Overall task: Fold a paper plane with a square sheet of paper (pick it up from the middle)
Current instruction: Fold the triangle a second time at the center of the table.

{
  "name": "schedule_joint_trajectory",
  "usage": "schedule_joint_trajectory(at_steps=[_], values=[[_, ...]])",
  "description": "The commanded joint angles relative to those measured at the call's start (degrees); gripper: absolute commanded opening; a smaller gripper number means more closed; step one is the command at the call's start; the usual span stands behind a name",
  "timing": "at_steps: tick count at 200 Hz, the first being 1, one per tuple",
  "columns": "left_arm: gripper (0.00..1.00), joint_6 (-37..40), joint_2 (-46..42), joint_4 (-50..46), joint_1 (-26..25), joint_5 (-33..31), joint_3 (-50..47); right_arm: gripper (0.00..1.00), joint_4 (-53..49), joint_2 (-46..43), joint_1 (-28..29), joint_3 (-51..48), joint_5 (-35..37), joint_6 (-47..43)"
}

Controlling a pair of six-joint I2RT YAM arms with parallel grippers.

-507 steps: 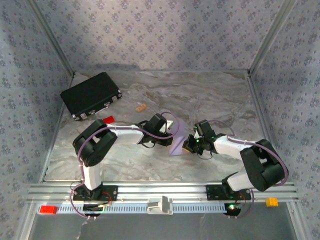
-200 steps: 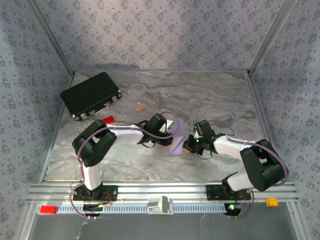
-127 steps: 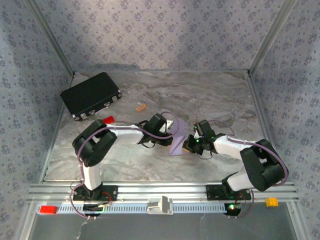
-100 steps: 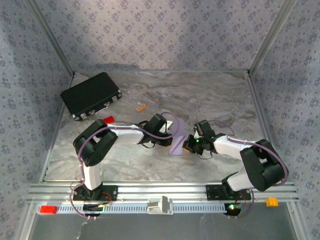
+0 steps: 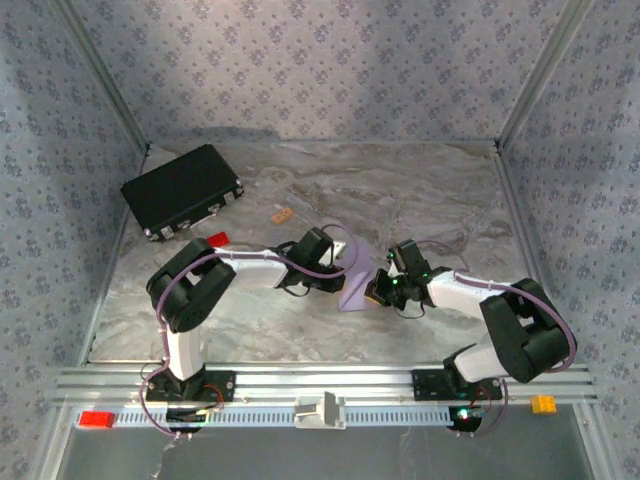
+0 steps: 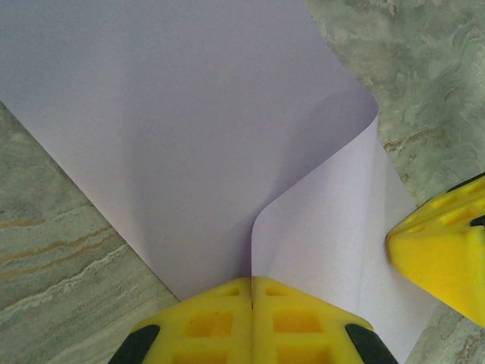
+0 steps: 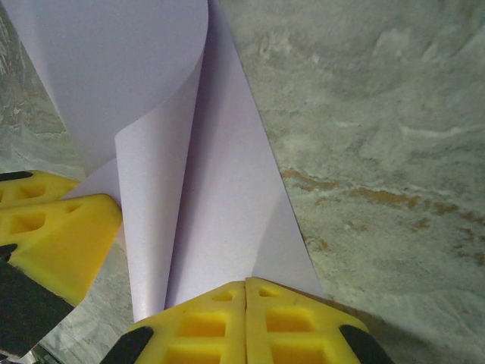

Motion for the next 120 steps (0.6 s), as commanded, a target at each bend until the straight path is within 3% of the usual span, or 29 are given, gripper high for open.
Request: schedule_joint_trajectory(at_steps=[1, 120], values=[[0.00, -0.3, -1.6, 0.8, 0.3, -0.5, -1.1, 0.07, -4.8, 0.8, 0.4, 0.1, 2.3, -0.5], [0.00, -0.5, -1.1, 1.1, 0.3, -0.7, -1.0, 0.07, -4.5, 0.9, 0.5, 0.1, 2.3, -0.5]])
